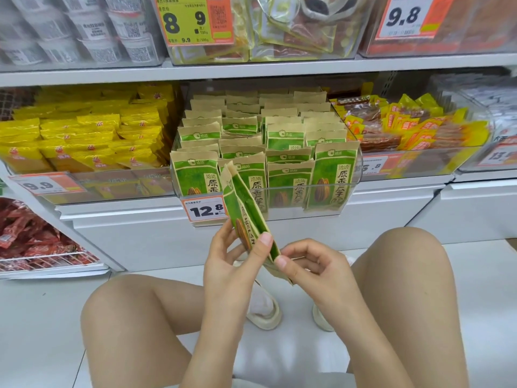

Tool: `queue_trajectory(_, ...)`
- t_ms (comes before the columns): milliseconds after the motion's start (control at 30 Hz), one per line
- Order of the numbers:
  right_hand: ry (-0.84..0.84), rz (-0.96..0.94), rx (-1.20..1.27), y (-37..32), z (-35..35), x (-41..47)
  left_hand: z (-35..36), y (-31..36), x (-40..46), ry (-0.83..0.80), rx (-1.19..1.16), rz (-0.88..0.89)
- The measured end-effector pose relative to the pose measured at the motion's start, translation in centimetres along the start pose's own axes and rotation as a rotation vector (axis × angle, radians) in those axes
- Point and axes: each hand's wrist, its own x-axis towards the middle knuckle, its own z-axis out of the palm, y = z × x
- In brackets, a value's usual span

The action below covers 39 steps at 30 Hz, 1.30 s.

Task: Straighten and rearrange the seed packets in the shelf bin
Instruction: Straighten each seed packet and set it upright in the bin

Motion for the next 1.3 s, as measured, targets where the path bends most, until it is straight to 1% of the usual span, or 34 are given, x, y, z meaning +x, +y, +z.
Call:
queue_trajectory(100, 0.004, -0.015, 0.009, -0.3, 0.0, -0.1, 0.0, 0.0, -0.1, 0.005, 0.000, -0.007)
queue_trajectory(300, 0.032, -0.054, -0.055, 0.0, -0.1, -0.1, 0.0, 0.1, 0.1, 0.000, -0.009, -0.011)
queue_trajectory(467, 0.031, -0.075, -0.004, -0.4, -0.5, 0.2, 0.4, 0.6, 0.3, -0.059, -0.020, -0.002)
queue_trajectory(600, 0.048, -0.127, -0.042, 0.0, -0.3, 0.2, 0.7, 0.8, 0.2, -0.125, -0.028, -0.019)
queue_trajectory(833, -0.086, -0.184, -0.093, 0.5, 0.3, -0.1, 0.4, 0.8, -0.2, -0.197, -0.072, -0.076)
queue_trajectory(1000, -0.100, -0.201, -0.076, 0.8, 1.1, -0.3, 1.0, 1.3, -1.0, -0.280, -0.091, -0.069)
queue_trajectory(1067, -0.067, -0.208, -0.037, 0.7, 1.3, -0.2, 1.0, 1.5, -1.0, -0.293, -0.151, -0.117)
queue_trajectory(1133, 0.032, -0.185, 0.064, 0.7, 0.9, 0.3, 0.9, 1.8, -1.0, -0.305, -0.255, -0.198)
queue_trajectory(1200, 0.129, -0.112, 0.139, 0.4, 0.3, 0.9, 0.7, 1.7, -0.9, -0.312, -0.340, -0.285)
queue_trajectory(1300, 0.146, 0.005, 0.194, -0.4, -0.5, 1.3, 0.4, 1.5, -0.8, -0.353, -0.369, -0.367)
